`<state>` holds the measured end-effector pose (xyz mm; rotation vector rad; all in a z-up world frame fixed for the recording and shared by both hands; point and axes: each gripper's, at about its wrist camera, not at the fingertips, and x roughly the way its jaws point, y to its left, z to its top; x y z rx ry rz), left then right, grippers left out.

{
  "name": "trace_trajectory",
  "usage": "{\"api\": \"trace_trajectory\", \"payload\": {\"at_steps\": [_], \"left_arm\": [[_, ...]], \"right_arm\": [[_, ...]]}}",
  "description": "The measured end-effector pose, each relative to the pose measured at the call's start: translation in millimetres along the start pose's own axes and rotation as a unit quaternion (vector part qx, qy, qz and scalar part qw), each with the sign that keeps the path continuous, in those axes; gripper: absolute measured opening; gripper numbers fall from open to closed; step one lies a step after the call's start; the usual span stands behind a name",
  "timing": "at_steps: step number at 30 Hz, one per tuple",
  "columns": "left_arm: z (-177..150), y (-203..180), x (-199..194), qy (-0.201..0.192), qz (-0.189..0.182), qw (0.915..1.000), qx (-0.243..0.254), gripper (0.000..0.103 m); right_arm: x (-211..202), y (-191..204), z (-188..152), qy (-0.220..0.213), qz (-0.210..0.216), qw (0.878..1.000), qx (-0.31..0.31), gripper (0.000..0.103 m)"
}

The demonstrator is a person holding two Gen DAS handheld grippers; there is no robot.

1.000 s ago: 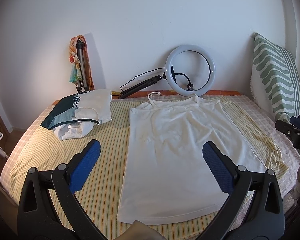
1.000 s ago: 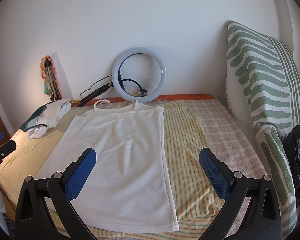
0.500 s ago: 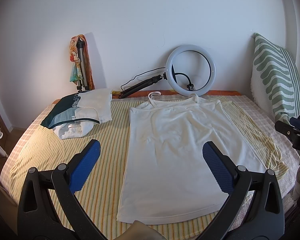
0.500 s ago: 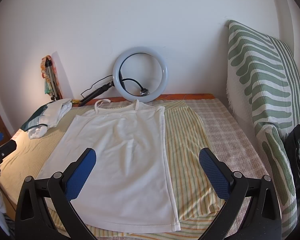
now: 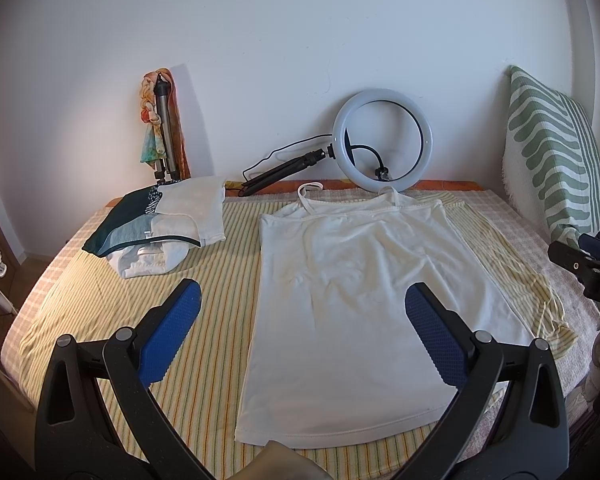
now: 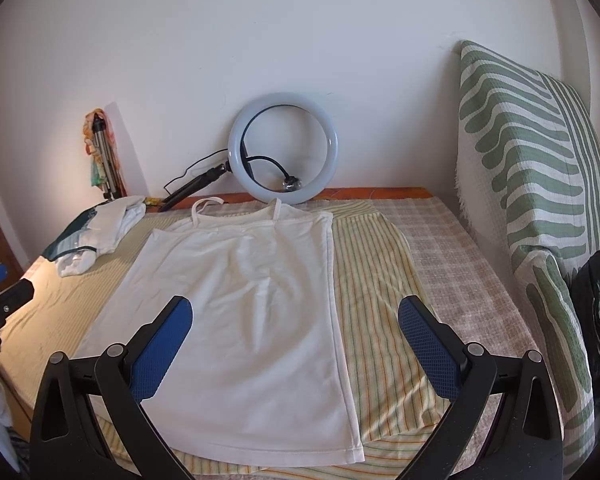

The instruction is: Fold small clothes

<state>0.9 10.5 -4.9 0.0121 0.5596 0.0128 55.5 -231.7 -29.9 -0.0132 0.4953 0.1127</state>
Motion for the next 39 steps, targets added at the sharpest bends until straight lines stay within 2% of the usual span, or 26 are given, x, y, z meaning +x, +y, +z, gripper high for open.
{"api": "trace_trajectory", "payload": {"at_steps": [11, 17, 21, 25, 29, 32, 34, 36, 37, 39], "left_arm": [[-5.5, 3.0, 0.2, 0.002, 0.004, 1.0, -0.002, 0.103], [-7.6, 10.4, 4.7, 0.019, -0.001, 0.9998, -0.011, 0.103], [-10.9, 20.6, 8.9, 0.037, 0.0, 0.999, -0.026, 0.103], [-19.8, 37.0, 10.4, 0.052, -0.019, 0.9971, -0.052, 0.103], [-38.5, 58.8, 7.2, 0.054, -0.052, 0.9917, -0.104, 0.103], [-54.8, 77.2, 8.6, 0.069, -0.067, 0.984, -0.15, 0.093], [-64.8, 82.5, 12.1, 0.084, -0.06, 0.9821, -0.158, 0.078], [-75.3, 86.5, 17.9, 0.104, -0.056, 0.979, -0.166, 0.068], [-79.5, 88.0, 20.9, 0.113, -0.059, 0.977, -0.171, 0.059], [-89.4, 89.4, 26.4, 0.131, -0.063, 0.9726, -0.181, 0.05]], "right_arm": [[3.5, 6.1, 1.7, 0.002, 0.003, 1.0, 0.001, 0.102], [8.3, 15.4, 4.1, 0.007, 0.009, 1.0, -0.005, 0.102], [20.3, 29.3, 7.6, 0.032, 0.044, 0.998, -0.012, 0.102], [35.1, 49.4, 14.8, 0.056, 0.08, 0.995, -0.019, 0.102], [44.9, 65.6, 31.1, 0.07, 0.116, 0.991, -0.017, 0.102], [53.0, 80.4, 43.7, 0.073, 0.131, 0.988, -0.032, 0.102], [60.0, 91.9, 52.8, 0.073, 0.131, 0.987, -0.05, 0.098], [68.9, 104.0, 63.6, 0.074, 0.141, 0.985, -0.061, 0.095], [74.6, 110.2, 69.4, 0.075, 0.149, 0.984, -0.059, 0.095], [88.7, 123.3, 81.6, 0.081, 0.168, 0.981, -0.05, 0.092]]}}
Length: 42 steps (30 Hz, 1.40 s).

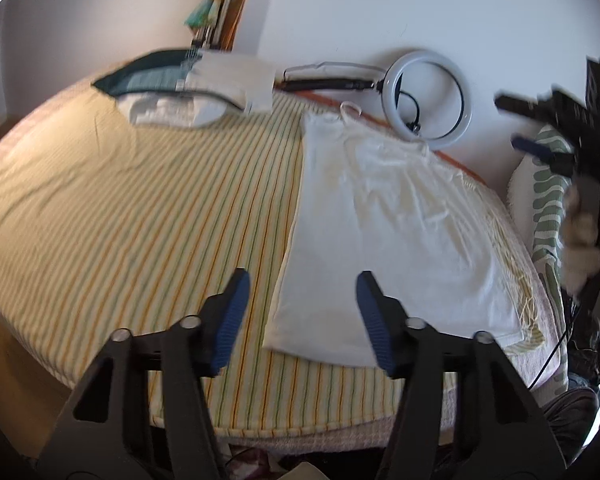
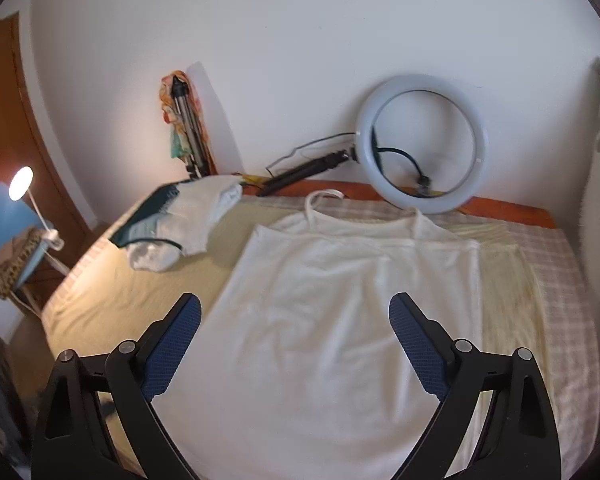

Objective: Fold small clothes
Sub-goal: 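Move both grippers to one side edge of the tank top and close them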

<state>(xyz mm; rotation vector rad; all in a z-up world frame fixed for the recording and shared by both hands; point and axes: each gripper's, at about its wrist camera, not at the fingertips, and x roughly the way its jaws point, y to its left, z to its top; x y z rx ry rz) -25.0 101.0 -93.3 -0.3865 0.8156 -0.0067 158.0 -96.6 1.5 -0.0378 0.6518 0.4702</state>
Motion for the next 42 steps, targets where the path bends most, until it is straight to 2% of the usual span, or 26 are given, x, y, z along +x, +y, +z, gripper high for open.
{"api": "trace_trajectory", "payload": {"at_steps": [3, 7, 13, 16, 19, 21, 24, 31, 34, 42], "left_arm": [[-7.4, 4.3, 6.6, 0.012, 0.004, 0.9999, -0.009, 0.045], [-11.7, 5.6, 14.6, 0.022, 0.006, 0.9997, -0.013, 0.045], [-13.7, 9.3, 26.4, 0.036, 0.015, 0.9991, -0.018, 0.045], [-13.0, 12.3, 28.8, 0.037, 0.021, 0.9989, -0.02, 0.045], [-13.8, 14.9, 31.7, 0.041, 0.02, 0.9987, -0.024, 0.045], [-14.9, 17.4, 35.8, 0.049, 0.014, 0.9983, -0.029, 0.045], [-16.1, 18.2, 42.7, 0.06, 0.015, 0.9978, -0.024, 0.038], [-15.7, 19.1, 48.6, 0.062, 0.015, 0.9975, -0.029, 0.038], [-16.4, 18.9, 48.4, 0.062, 0.014, 0.9977, -0.026, 0.038], [-14.9, 20.2, 50.4, 0.063, -0.002, 0.9975, -0.031, 0.037]], "right_arm": [[27.1, 12.2, 19.7, 0.021, 0.014, 1.0, -0.016, 0.087], [73.7, 22.9, 41.3, 0.057, 0.012, 0.998, -0.034, 0.07], [142.7, 23.3, 60.2, 0.123, 0.041, 0.991, 0.019, 0.052], [175.8, 28.7, 64.8, 0.147, 0.045, 0.988, 0.031, 0.051], [207.7, 33.7, 64.8, 0.17, 0.051, 0.983, 0.041, 0.043], [227.7, 37.5, 62.8, 0.181, 0.045, 0.982, 0.039, 0.041], [249.5, 41.7, 61.5, 0.19, 0.036, 0.98, 0.037, 0.04], [290.7, 44.7, 58.1, 0.206, 0.016, 0.978, 0.034, 0.037], [302.4, 47.3, 57.4, 0.211, 0.009, 0.977, 0.026, 0.033], [318.5, 58.4, 57.2, 0.228, -0.007, 0.974, -0.01, 0.033]]}}
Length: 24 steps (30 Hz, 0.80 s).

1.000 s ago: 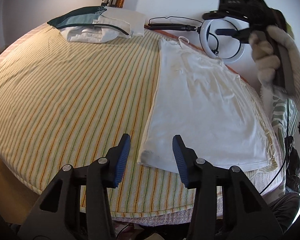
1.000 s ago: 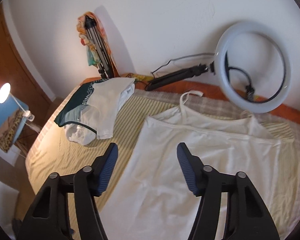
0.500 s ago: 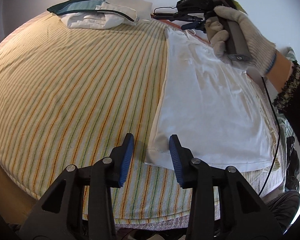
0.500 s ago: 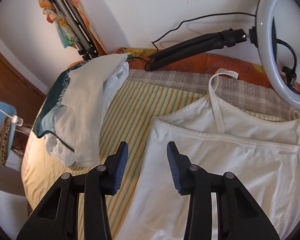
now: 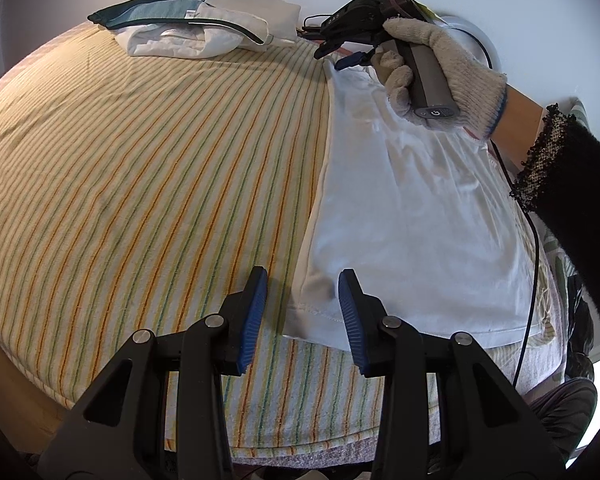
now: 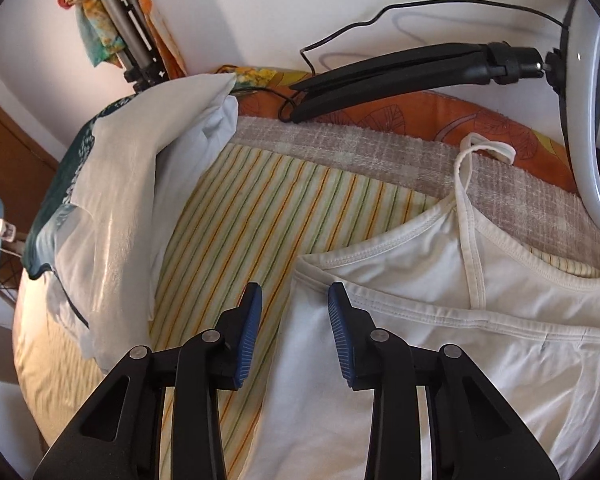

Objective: Fold small clothes
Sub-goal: 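Move both grippers to one side edge of the tank top and close them, then fold the gripped side edge over toward the tank top's middle, then open both grippers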

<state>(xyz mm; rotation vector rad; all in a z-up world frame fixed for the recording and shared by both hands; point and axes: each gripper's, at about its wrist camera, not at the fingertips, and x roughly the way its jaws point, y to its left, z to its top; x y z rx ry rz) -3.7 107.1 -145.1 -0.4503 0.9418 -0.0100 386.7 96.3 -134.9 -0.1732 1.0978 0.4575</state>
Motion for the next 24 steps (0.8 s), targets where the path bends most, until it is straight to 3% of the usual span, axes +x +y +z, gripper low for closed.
{"api": "trace_trajectory", "payload": {"at_steps": [3, 5, 6, 7, 10, 14, 24], "left_arm": [[-0.1, -1.9, 3.3, 0.011, -0.012, 0.9999, 0.0, 0.022], [-0.8, -4.4, 3.1, 0.009, -0.013, 0.9999, 0.002, 0.019], [-0.7, -5.3, 3.7, 0.01, -0.013, 0.9999, 0.003, 0.009], [-0.8, -5.5, 4.7, 0.012, -0.017, 0.9998, 0.001, 0.007], [-0.3, -6.5, 4.0, 0.01, -0.03, 0.9995, -0.006, 0.004], [-1.1, -17.0, -3.5, -0.006, -0.038, 0.9992, 0.015, 0.003], [4.5, -44.4, -15.3, -0.026, -0.081, 0.995, 0.052, 0.002]], "right_arm": [[3.8, 4.9, 0.2, 0.007, -0.019, 1.0, -0.022, 0.033], [7.4, 11.3, 1.6, 0.01, -0.034, 0.999, -0.039, 0.033], [8.3, 14.1, 2.0, 0.012, -0.042, 0.998, -0.047, 0.033], [9.2, 17.0, 2.2, 0.014, -0.05, 0.997, -0.055, 0.033], [10.4, 23.2, 1.0, 0.012, -0.072, 0.995, -0.075, 0.028], [12.2, 20.5, 0.7, 0.004, -0.079, 0.994, -0.078, 0.009], [-19.7, -18.0, -1.8, -0.041, -0.03, 0.998, -0.034, 0.004]]}}
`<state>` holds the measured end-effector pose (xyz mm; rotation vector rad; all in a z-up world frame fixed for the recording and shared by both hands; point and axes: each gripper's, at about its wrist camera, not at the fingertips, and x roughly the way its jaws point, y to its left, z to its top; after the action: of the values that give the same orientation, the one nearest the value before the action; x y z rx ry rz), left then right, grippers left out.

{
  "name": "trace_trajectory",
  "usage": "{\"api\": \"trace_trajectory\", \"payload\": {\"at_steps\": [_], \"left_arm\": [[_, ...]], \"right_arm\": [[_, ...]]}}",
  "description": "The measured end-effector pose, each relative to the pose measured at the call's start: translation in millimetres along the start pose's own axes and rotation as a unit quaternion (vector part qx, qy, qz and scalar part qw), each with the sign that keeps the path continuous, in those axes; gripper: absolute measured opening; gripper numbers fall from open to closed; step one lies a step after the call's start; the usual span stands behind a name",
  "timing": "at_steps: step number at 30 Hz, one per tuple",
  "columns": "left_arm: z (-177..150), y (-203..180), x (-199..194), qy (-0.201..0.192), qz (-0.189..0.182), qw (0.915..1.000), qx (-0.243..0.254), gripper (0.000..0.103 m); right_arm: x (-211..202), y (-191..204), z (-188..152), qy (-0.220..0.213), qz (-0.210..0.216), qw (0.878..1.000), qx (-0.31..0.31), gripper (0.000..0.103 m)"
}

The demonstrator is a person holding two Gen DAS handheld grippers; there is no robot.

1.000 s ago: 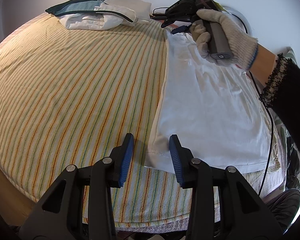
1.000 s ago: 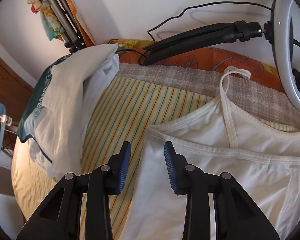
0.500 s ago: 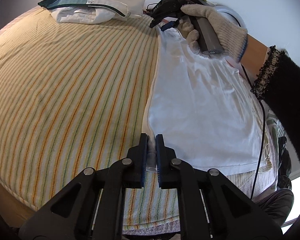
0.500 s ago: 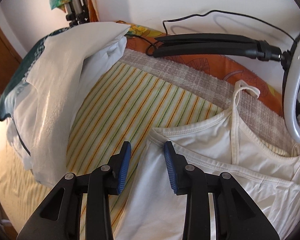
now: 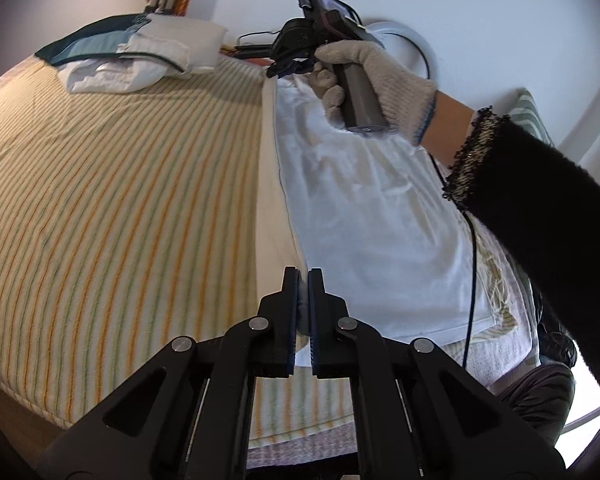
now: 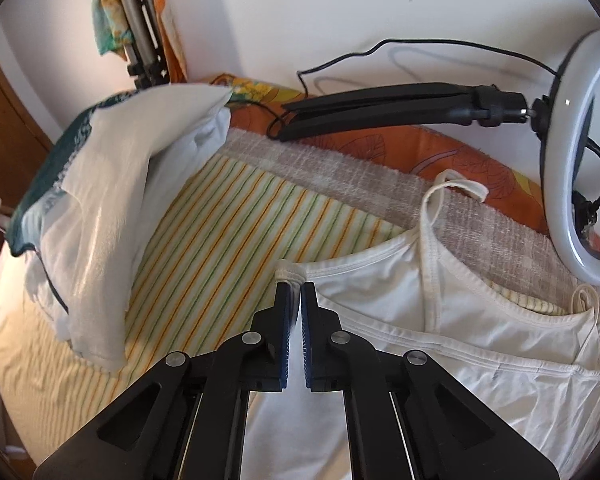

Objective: Fold small clothes
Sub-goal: 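Fold the gripped side edge over toward the tank top's middle, then open both grippers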

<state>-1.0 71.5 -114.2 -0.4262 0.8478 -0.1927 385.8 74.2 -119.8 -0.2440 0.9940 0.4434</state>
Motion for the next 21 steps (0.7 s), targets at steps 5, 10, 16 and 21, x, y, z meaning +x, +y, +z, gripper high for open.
{"api": "trace_trajectory", "payload": {"at_steps": [5, 10, 16, 21], "left_arm": [[1.1, -17.2, 4.0, 0.006, -0.024, 0.9995, 0.018, 0.002], [-2.0, -40.1, 11.0, 0.018, -0.048, 0.9979, 0.041, 0.002], [-8.2, -68.0, 32.6, 0.047, -0.066, 0.995, 0.059, 0.002], [-11.4, -79.5, 51.5, 0.071, -0.081, 0.9931, 0.047, 0.002]], "right_arm": [[-27.3, -24.8, -9.8, -0.03, 0.003, 0.999, 0.017, 0.003], [-53.4, -60.5, -28.6, -0.051, -0.013, 0.998, 0.037, 0.003], [-51.6, -91.8, -37.9, -0.049, -0.028, 0.997, 0.048, 0.003], [-41.3, -103.1, -41.4, -0.039, -0.031, 0.997, 0.059, 0.003]]}}
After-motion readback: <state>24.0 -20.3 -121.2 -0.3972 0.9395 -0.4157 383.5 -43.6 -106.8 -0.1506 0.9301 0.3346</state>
